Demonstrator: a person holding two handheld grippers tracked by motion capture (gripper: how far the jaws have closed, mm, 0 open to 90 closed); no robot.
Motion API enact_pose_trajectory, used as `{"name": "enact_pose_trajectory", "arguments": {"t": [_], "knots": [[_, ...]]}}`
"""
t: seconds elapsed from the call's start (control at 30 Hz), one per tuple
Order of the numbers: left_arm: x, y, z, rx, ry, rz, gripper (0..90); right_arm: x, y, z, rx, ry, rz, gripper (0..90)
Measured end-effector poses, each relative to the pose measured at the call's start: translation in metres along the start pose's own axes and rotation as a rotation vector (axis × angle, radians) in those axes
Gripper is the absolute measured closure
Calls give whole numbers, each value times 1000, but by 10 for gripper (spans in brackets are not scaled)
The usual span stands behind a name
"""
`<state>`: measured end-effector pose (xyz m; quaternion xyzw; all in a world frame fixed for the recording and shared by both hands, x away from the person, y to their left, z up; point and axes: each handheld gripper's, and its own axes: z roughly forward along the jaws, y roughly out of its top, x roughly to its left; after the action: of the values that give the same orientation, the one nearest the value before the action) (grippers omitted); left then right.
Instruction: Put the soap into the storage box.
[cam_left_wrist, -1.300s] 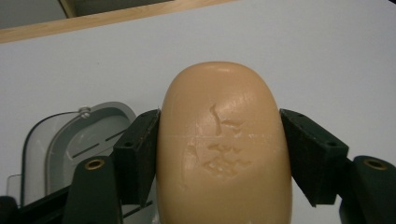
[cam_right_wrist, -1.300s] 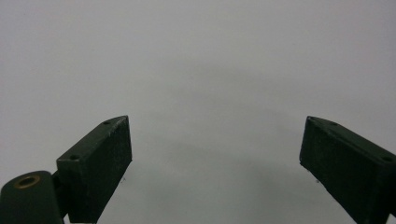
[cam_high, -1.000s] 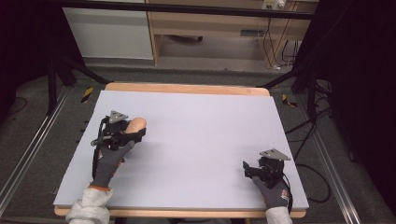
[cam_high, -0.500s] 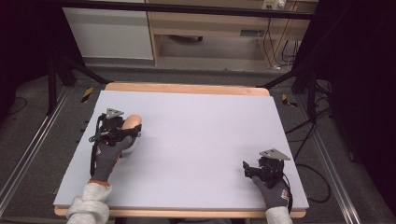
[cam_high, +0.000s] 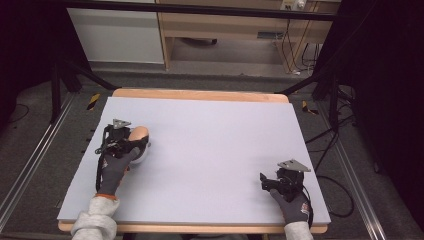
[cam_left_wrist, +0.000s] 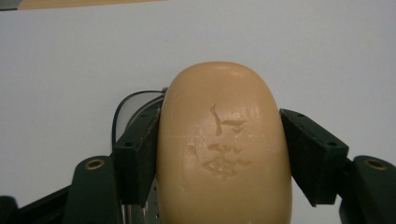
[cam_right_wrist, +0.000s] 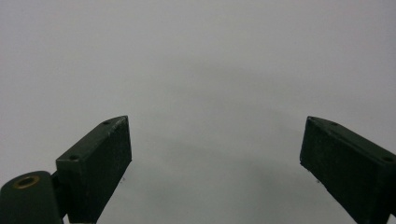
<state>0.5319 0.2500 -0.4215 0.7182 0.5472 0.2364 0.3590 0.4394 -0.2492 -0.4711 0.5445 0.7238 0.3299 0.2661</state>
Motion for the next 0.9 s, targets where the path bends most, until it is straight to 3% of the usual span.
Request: {"name": "enact_pose_trajectory", "arguments": {"t": [0.57,0.9], "knots": [[7,-7,6,30,34,-17,317,1,0,0,1,2,7,92],[6,-9,6,23,29,-29,316,0,0,0,1,3,-4,90]]}}
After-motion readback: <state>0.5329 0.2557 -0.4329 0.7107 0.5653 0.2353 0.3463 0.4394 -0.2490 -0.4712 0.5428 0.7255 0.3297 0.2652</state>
